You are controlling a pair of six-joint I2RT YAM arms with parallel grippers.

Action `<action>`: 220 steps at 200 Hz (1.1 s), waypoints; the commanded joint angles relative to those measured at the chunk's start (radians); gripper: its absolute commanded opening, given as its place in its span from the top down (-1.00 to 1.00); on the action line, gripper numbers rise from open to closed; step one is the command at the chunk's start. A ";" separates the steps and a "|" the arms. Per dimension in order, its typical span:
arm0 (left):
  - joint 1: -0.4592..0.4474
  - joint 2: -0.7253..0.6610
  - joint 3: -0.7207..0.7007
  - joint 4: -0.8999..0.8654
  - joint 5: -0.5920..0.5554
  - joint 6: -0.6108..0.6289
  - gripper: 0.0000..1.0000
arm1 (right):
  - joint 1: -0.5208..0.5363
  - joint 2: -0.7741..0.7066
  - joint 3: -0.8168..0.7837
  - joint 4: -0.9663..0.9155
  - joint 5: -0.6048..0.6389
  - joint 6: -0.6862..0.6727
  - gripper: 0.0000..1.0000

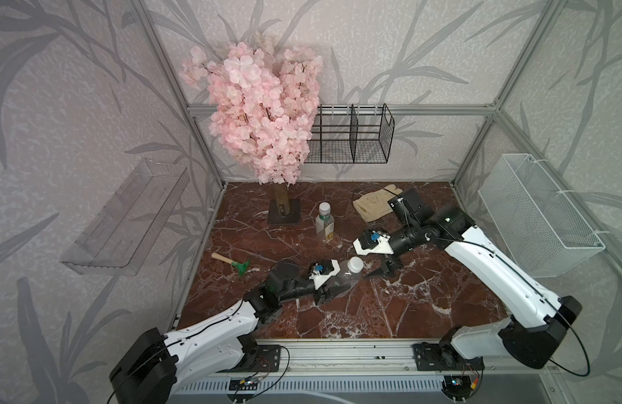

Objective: Screw on the bottle caps
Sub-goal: Screw the bottle cap onto the plastic bottle.

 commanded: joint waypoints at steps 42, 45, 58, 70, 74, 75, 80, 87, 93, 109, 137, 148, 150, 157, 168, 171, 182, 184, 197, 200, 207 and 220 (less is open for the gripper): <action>0.002 -0.010 0.030 0.009 0.016 -0.005 -0.13 | 0.000 0.043 0.005 -0.006 0.028 -0.003 -0.41; 0.002 -0.010 0.029 0.009 0.015 -0.005 -0.13 | 0.001 0.045 0.006 -0.006 0.029 -0.003 -0.41; 0.002 -0.010 0.029 0.009 0.014 -0.004 -0.13 | 0.004 0.049 0.008 -0.006 0.032 -0.001 -0.40; 0.002 -0.010 0.029 0.009 0.013 -0.004 -0.13 | 0.007 0.052 0.010 -0.008 0.033 0.001 -0.38; 0.002 -0.010 0.029 0.010 0.012 -0.003 -0.13 | 0.007 0.054 0.009 -0.009 0.033 0.000 -0.36; 0.002 -0.010 0.029 0.010 0.012 -0.003 -0.13 | 0.007 0.054 0.009 -0.009 0.033 0.000 -0.35; 0.002 -0.010 0.029 0.009 0.011 -0.002 -0.13 | 0.008 0.055 0.011 -0.010 0.036 0.000 -0.35; 0.002 -0.010 0.029 0.010 0.011 -0.003 -0.13 | 0.010 0.057 0.012 -0.010 0.039 0.000 -0.34; 0.002 -0.011 0.029 0.011 0.011 -0.003 -0.13 | 0.011 0.057 0.010 -0.012 0.042 0.000 -0.33; 0.002 -0.010 0.029 0.011 0.010 -0.003 -0.13 | 0.014 0.062 0.013 -0.015 0.045 0.000 -0.29; 0.002 -0.011 0.029 0.011 0.009 -0.002 -0.13 | 0.020 0.073 0.016 -0.019 0.045 0.003 -0.29; 0.002 -0.011 0.029 0.011 0.008 -0.001 -0.13 | 0.021 0.079 0.020 -0.026 0.045 0.003 -0.27; 0.002 -0.010 0.029 0.011 0.009 -0.001 -0.13 | 0.021 0.080 0.021 -0.027 0.045 0.004 -0.27; 0.002 -0.010 0.027 0.011 0.008 0.000 -0.13 | 0.021 0.084 0.025 -0.029 0.044 0.006 -0.24; 0.001 -0.010 0.027 0.010 0.007 0.000 -0.13 | 0.020 0.089 0.030 -0.033 0.042 0.007 -0.21; 0.002 -0.010 0.028 0.011 0.007 0.001 -0.14 | 0.022 0.090 0.031 -0.033 0.042 0.008 -0.21; 0.002 -0.010 0.027 0.009 0.006 0.000 -0.14 | 0.022 0.091 0.032 -0.031 0.042 0.011 -0.21; 0.001 -0.010 0.027 0.009 0.006 0.001 -0.14 | 0.022 0.091 0.032 -0.030 0.042 0.012 -0.21; 0.002 -0.010 0.028 0.009 0.006 0.001 -0.15 | 0.022 0.088 0.032 -0.023 0.042 0.018 -0.22; 0.001 -0.009 0.027 0.010 0.006 0.000 -0.15 | 0.022 0.087 0.032 -0.022 0.042 0.019 -0.22; 0.002 -0.007 0.026 0.009 0.005 0.001 -0.16 | 0.022 0.085 0.034 -0.021 0.042 0.019 -0.22; 0.002 -0.007 0.027 0.009 0.005 0.001 -0.16 | 0.022 0.081 0.035 -0.020 0.042 0.021 -0.22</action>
